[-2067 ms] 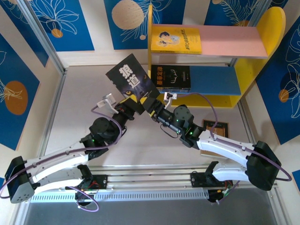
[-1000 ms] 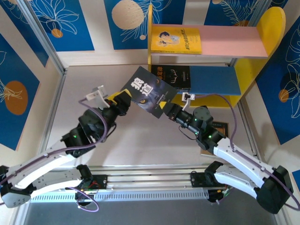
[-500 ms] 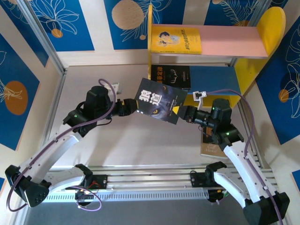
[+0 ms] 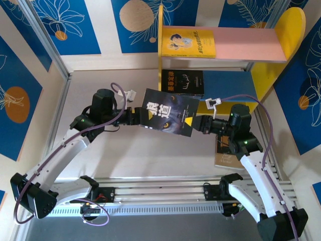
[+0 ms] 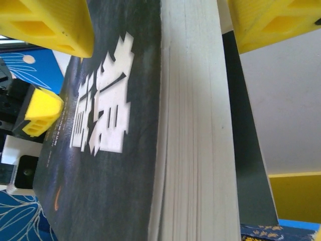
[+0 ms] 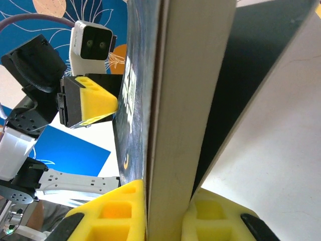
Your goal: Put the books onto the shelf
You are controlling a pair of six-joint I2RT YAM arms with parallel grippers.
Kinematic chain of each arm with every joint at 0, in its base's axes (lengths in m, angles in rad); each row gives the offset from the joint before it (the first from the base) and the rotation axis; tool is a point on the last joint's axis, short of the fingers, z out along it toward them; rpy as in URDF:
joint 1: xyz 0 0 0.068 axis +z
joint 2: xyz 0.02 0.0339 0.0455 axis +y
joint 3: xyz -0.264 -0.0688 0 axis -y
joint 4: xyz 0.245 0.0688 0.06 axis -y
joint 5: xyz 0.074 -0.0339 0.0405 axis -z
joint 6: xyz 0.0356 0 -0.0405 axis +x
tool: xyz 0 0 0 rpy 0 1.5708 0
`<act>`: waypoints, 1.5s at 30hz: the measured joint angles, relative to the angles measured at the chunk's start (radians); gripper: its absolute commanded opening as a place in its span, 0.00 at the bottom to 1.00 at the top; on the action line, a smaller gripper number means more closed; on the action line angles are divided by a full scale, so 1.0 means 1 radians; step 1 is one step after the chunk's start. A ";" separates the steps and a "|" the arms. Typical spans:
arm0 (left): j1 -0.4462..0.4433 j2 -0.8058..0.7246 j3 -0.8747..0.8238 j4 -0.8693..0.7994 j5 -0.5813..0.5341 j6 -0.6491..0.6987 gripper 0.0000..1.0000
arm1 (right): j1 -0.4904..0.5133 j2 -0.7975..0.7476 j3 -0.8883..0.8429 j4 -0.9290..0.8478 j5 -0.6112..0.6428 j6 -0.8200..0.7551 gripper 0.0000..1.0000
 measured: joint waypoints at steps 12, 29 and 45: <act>0.032 0.002 -0.025 0.076 0.087 -0.045 0.21 | -0.029 0.007 0.027 -0.114 0.004 -0.079 0.07; 0.032 -0.036 -0.111 0.243 0.104 -0.113 0.00 | -0.038 0.005 0.041 -0.181 0.084 -0.036 0.48; 0.032 -0.106 -0.205 0.487 0.043 -0.233 0.00 | -0.002 -0.065 -0.086 -0.041 0.151 0.191 0.64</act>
